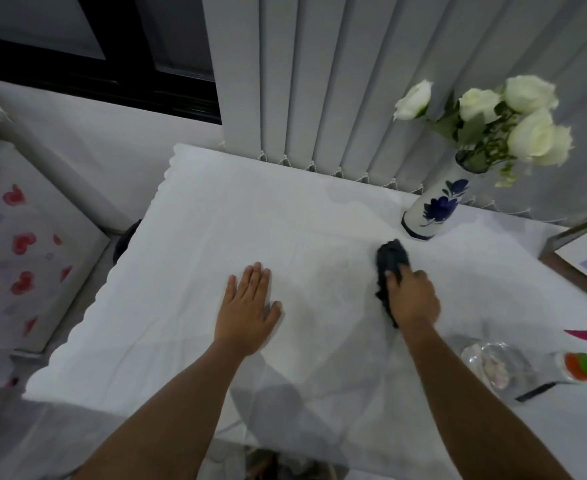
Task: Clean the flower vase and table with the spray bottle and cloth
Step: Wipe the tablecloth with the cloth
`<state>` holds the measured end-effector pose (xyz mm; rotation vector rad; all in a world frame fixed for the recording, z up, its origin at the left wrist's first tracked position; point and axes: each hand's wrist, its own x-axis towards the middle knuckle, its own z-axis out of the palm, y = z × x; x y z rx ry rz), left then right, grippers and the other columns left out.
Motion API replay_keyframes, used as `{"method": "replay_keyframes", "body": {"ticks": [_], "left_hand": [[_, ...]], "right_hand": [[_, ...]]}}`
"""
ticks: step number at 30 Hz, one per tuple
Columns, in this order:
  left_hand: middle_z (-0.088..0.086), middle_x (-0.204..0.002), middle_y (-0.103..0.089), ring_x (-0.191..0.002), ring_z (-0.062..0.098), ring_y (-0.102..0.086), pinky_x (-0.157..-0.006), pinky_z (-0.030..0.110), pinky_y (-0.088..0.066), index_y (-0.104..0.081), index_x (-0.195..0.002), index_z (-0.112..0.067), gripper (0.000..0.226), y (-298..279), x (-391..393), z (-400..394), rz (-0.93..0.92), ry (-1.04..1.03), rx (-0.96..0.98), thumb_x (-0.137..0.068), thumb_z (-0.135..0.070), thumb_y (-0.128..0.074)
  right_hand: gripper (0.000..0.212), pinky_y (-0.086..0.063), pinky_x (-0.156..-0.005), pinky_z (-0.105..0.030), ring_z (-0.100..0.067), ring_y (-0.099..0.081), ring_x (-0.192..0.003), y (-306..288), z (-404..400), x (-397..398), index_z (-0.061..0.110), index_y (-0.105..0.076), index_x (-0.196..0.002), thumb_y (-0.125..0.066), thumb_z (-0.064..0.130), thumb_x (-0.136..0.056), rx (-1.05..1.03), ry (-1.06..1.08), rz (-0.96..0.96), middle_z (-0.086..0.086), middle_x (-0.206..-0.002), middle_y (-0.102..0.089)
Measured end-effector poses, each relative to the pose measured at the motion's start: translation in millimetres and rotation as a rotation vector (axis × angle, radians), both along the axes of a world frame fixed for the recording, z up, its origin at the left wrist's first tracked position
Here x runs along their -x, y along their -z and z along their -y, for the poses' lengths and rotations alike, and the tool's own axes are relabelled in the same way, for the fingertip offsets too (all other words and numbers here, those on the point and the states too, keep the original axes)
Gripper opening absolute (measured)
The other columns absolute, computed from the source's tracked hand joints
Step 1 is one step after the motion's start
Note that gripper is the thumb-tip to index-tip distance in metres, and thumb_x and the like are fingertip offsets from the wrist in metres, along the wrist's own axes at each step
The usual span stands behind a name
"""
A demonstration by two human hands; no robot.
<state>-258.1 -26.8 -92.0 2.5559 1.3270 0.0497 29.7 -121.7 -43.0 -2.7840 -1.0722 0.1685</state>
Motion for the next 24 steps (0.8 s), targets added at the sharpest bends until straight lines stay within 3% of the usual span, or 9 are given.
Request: {"method": "replay_keyframes", "body": {"ticks": [3,6,11,14,18,20,22,24], "left_hand": [[0.004,-0.162,0.003,-0.148,0.016,0.011,-0.120,0.041,0.009,-0.003,-0.154,-0.013,0.074,-2.1,-0.1,2.0,-0.005,-0.001,0.001,-0.094,-0.054,-0.014],[0.005,-0.163,0.003,-0.149,0.018,0.009,-0.120,0.042,0.008,-0.001,-0.154,-0.013,0.072,-4.3,-1.8,1.4,-0.033,-0.009,0.011,-0.096,-0.052,-0.018],[0.007,-0.162,0.005,-0.149,0.020,0.009,-0.120,0.042,0.009,0.002,-0.153,-0.012,0.070,-3.2,1.7,-0.8,-0.056,-0.005,0.045,-0.100,-0.051,-0.021],[0.006,-0.162,0.001,-0.149,0.019,0.006,-0.119,0.041,0.009,-0.001,-0.153,-0.012,0.070,-1.8,12.9,13.7,-0.052,-0.028,0.035,-0.097,-0.054,-0.006],[0.004,-0.162,0.001,-0.147,0.015,0.012,-0.119,0.041,0.009,-0.004,-0.153,-0.012,0.078,1.1,32.4,40.5,-0.062,-0.052,0.026,-0.089,-0.055,0.005],[0.003,-0.162,0.003,-0.145,0.013,0.015,-0.119,0.041,0.010,-0.003,-0.153,-0.013,0.078,0.5,37.4,43.7,-0.065,-0.058,0.026,-0.088,-0.056,0.005],[0.003,-0.162,0.001,-0.147,0.014,0.012,-0.120,0.042,0.008,-0.005,-0.154,-0.013,0.078,-1.8,36.8,43.6,-0.061,-0.067,0.025,-0.088,-0.055,0.004],[0.005,-0.162,-0.004,-0.149,0.017,0.003,-0.120,0.044,0.005,-0.009,-0.154,-0.012,0.078,-5.0,34.2,44.3,-0.047,-0.079,0.013,-0.089,-0.053,0.001]], "right_hand": [[0.043,-0.048,-0.082,-0.051,-0.043,-0.055,-0.099,1.8,26.4,-35.5,0.013,-0.049,-0.124,-0.040,0.045,-0.096,-0.011,0.279,-0.016,-0.023,-0.109,-0.054],[0.041,-0.047,-0.080,-0.049,-0.043,-0.055,-0.100,6.0,68.0,19.1,0.007,-0.051,-0.119,-0.043,0.040,-0.097,-0.044,0.381,-0.013,-0.025,-0.110,-0.055],[0.033,-0.050,-0.057,-0.036,-0.027,-0.062,-0.076,6.0,84.0,187.2,0.015,-0.066,-0.110,-0.065,0.038,-0.086,0.041,-0.109,-0.065,-0.010,-0.092,-0.066],[0.033,-0.050,-0.066,-0.037,-0.030,-0.061,-0.086,-1.2,44.6,164.8,0.015,-0.063,-0.117,-0.056,0.036,-0.093,-0.045,-0.319,-0.047,-0.012,-0.100,-0.065],[0.042,-0.047,-0.082,-0.043,-0.037,-0.054,-0.103,-11.4,34.9,36.5,0.016,-0.051,-0.128,-0.040,0.043,-0.098,0.097,-0.026,0.067,-0.018,-0.114,-0.056],[0.043,-0.047,-0.083,-0.045,-0.040,-0.054,-0.103,-7.1,67.1,6.4,0.012,-0.051,-0.127,-0.039,0.042,-0.098,0.049,0.149,0.055,-0.021,-0.113,-0.055],[0.041,-0.047,-0.078,-0.044,-0.041,-0.056,-0.097,2.6,100.7,34.3,0.009,-0.053,-0.124,-0.044,0.038,-0.097,0.022,0.217,0.069,-0.023,-0.108,-0.057],[0.039,-0.049,-0.066,-0.042,-0.039,-0.059,-0.083,4.6,122.6,106.3,0.009,-0.060,-0.119,-0.058,0.035,-0.090,0.059,0.124,0.002,-0.021,-0.097,-0.060]]}}
